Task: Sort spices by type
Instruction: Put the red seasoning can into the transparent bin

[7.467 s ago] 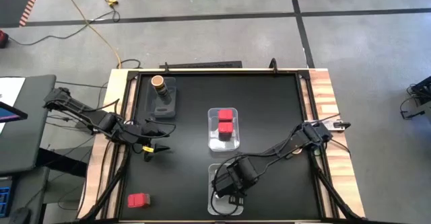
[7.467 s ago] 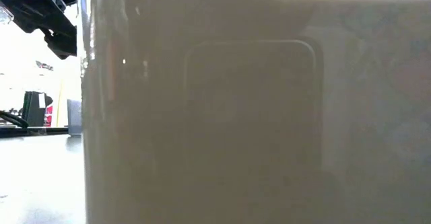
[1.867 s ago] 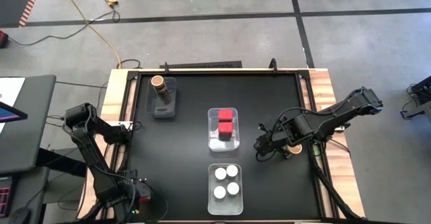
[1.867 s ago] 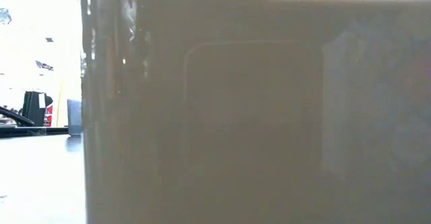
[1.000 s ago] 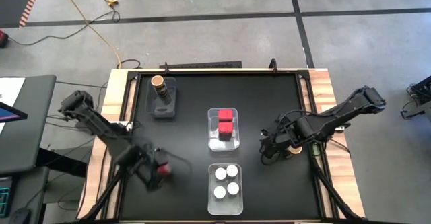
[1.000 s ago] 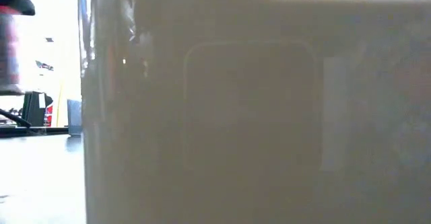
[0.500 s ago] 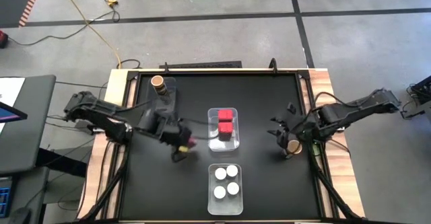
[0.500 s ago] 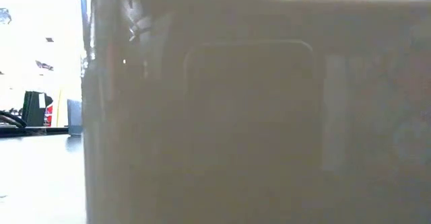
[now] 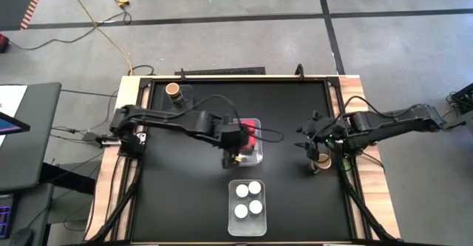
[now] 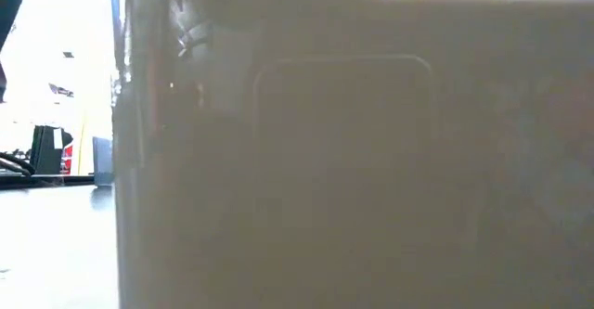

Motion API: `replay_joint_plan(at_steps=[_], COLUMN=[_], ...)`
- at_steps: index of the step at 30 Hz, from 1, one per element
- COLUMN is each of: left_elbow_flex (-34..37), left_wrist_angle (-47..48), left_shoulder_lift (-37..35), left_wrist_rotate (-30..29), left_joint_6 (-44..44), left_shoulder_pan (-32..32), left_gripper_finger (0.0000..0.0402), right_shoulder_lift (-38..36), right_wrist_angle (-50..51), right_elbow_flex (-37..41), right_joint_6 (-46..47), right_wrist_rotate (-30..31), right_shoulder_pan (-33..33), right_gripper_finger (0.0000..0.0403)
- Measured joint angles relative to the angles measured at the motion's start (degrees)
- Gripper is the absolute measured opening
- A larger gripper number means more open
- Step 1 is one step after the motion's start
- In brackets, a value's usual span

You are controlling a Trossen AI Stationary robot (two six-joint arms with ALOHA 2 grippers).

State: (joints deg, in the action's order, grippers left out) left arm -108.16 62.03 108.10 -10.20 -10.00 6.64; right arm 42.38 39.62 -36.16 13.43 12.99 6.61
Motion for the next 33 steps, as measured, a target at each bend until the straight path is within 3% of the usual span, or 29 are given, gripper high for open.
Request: replay_joint_plan(at_steps=[7, 33], left_elbow_flex=[-5.81, -5.9], left_wrist_angle=[0.21, 1.56], left_shoulder_lift=[6.53, 10.97], left_wrist_rotate=[4.35, 6.11], left_joint_6=[3.18, 5.92], left_shoulder_pan=[-0.68, -2.42], left_gripper_finger=[0.0215, 0.0216], right_shoulder_lift=[-2.81, -4.53], right_wrist_angle=[0.02, 0.17], right_elbow_flex=[-0.02, -0.04], right_joint_6=[-0.05, 0.0], right_wrist_rotate=[-0.02, 0.0], right_shoulder_pan=[-0.39, -0.34], right_gripper_finger=[0.0292, 0.0292])
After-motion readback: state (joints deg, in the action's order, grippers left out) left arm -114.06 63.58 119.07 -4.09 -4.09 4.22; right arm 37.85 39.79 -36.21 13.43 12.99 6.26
